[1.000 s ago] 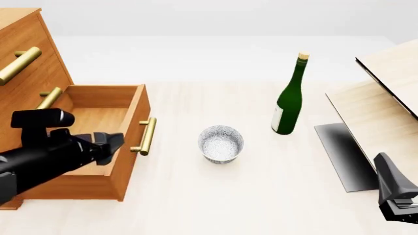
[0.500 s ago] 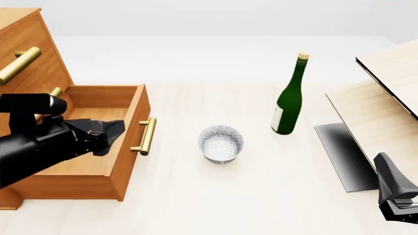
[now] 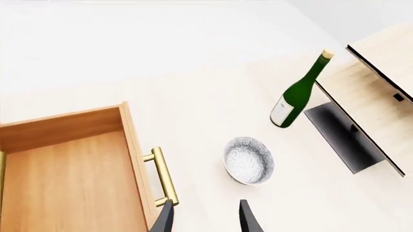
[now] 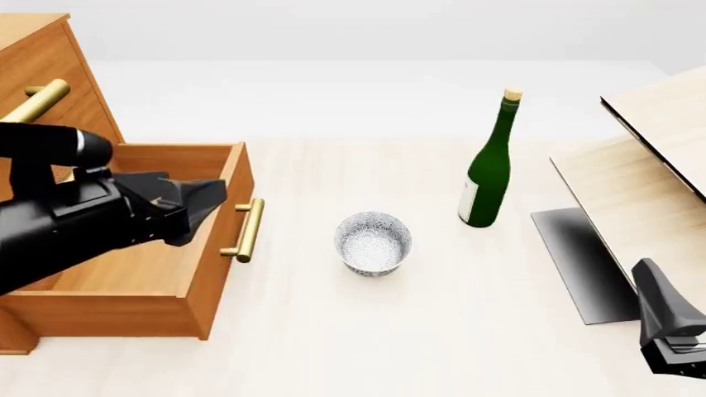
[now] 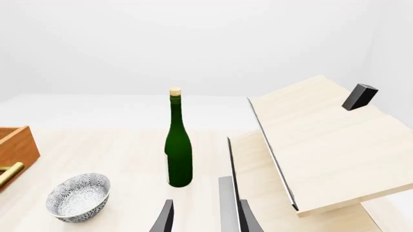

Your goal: Put the bowl in the bottom drawer of the cabinet and close it.

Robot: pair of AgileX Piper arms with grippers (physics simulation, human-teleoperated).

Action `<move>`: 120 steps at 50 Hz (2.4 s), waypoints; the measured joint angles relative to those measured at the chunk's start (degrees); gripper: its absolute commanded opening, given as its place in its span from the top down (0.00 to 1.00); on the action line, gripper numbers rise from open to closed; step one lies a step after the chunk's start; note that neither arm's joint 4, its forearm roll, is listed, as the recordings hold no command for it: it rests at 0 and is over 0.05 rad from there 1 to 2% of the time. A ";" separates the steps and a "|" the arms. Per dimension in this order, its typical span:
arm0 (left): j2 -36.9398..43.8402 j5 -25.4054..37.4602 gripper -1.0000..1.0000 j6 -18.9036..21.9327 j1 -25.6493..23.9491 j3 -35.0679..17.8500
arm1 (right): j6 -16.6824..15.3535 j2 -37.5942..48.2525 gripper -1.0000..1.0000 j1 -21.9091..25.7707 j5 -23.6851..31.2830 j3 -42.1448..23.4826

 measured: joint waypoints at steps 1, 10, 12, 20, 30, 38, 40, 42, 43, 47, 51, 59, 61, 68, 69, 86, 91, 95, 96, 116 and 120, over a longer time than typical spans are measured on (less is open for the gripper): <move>-0.05 0.16 0.00 -0.11 -0.17 -0.17 | 0.00 -0.01 0.00 0.00 0.01 0.00; 0.22 2.24 0.00 -1.81 -1.80 -2.82 | -0.01 -0.09 0.00 -0.01 0.08 0.00; 0.56 2.59 0.00 -2.36 -2.27 -3.54 | -0.01 -0.10 0.00 -0.01 0.08 0.00; 2.47 4.09 0.00 -5.17 -4.55 -7.07 | -0.01 -0.12 0.00 -0.01 0.10 0.00; 4.91 5.84 0.00 -7.65 -6.06 -11.03 | -0.01 -0.14 0.00 -0.01 0.11 -0.01; 6.04 7.59 0.00 -8.62 -5.95 -13.92 | -0.01 -0.14 0.00 -0.01 0.11 -0.01; 6.24 8.08 0.00 -8.84 -5.90 -14.65 | -0.01 -0.14 0.00 -0.01 0.11 -0.01; 6.50 8.51 0.00 -9.03 -5.92 -15.36 | -0.01 -0.14 0.00 -0.01 0.11 -0.01; 6.66 8.71 0.00 -9.11 -5.95 -15.71 | -0.01 -0.14 0.00 -0.01 0.11 -0.01; 7.49 9.43 0.00 -9.37 -6.30 -17.10 | -0.01 -0.14 0.00 -0.01 0.12 -0.01; 8.64 10.02 0.00 -9.60 -6.89 -18.48 | -0.02 -0.15 0.00 -0.01 0.12 -0.01; 11.45 10.66 0.00 -10.02 -7.97 -20.56 | -0.01 -0.15 0.00 -0.01 0.13 -0.01; 12.14 10.71 0.00 -10.11 -8.15 -20.94 | -0.01 -0.15 0.00 -0.01 0.13 -0.01; 14.70 10.52 0.00 -10.37 -8.61 -22.17 | -0.02 -0.15 0.00 -0.01 0.12 -0.01; 15.07 10.46 0.00 -10.40 -8.65 -22.33 | -0.02 -0.15 0.00 -0.01 0.12 -0.01; 21.20 7.58 0.00 -11.34 -7.84 -23.78 | -0.01 -0.15 0.00 -0.01 0.12 -0.01; 23.01 6.07 0.00 -11.92 -7.55 -23.52 | -0.01 -0.15 0.00 -0.01 0.12 -0.01; 24.52 4.69 0.00 -12.45 -7.31 -23.18 | -0.01 -0.15 0.00 -0.02 0.12 -0.01; 24.88 4.33 0.00 -12.60 -7.25 -23.08 | -0.01 -0.15 0.00 -0.02 0.12 -0.01; 31.89 -2.27 0.00 -15.21 -5.89 -21.15 | -0.01 -0.14 0.00 -0.01 0.12 -0.01; 33.29 -3.95 0.00 -16.20 -5.83 -20.37 | -0.01 -0.14 0.00 -0.01 0.12 -0.01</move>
